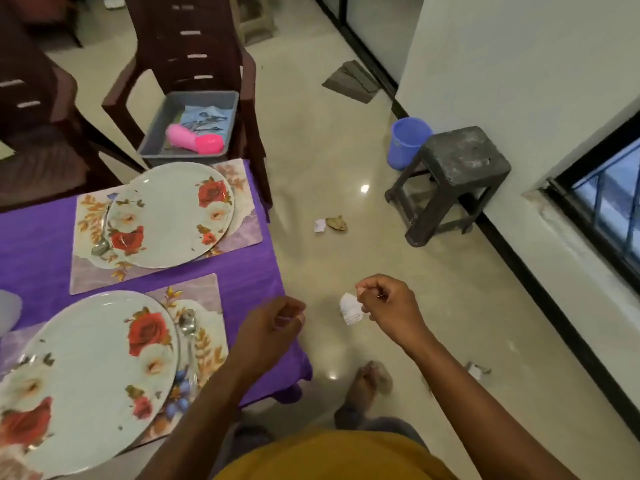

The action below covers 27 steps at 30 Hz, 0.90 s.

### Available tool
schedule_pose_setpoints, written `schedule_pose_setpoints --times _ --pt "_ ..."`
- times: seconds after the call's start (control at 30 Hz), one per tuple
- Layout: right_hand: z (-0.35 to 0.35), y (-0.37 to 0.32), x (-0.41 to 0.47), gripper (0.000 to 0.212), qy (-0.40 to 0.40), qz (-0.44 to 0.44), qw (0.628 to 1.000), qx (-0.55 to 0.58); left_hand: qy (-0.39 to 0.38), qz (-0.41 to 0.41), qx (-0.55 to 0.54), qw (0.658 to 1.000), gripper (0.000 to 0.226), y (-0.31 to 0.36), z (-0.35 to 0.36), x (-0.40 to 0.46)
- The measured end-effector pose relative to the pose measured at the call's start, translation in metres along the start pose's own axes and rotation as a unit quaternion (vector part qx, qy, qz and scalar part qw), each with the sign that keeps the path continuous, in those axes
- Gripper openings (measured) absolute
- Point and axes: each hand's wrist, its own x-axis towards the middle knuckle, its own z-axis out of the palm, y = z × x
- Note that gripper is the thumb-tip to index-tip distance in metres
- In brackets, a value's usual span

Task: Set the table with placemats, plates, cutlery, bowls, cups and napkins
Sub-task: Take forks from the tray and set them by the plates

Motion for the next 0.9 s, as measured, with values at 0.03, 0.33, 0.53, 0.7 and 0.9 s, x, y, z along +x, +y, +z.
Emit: schedule_pose_setpoints --times 0.03,0.33,0.53,0.7,0.9 --pt "-0.014 0.001 0.005 0.016 -0.01 0.002 1.0 0.002 0.007 -0.005 -0.006 1.0 0.018 0.008 0.011 0.003" --pt "-0.068 0.0 0.049 0.015 -0.05 -0.027 0.998 -0.007 0.039 -0.044 -0.023 0.998 0.013 0.059 0.059 0.026" --pt "-0.082 -0.02 0.078 0.016 -0.075 -0.038 0.996 -0.003 0.065 -0.033 -0.023 0.997 0.011 0.077 0.06 0.064" --pt "-0.087 -0.039 0.127 0.012 -0.091 -0.054 0.994 -0.018 0.087 -0.023 -0.037 0.995 0.011 0.086 0.054 0.109" --pt "-0.08 -0.07 0.2 0.012 -0.111 -0.077 0.99 -0.046 0.122 -0.038 -0.065 0.99 0.01 0.087 0.04 0.172"
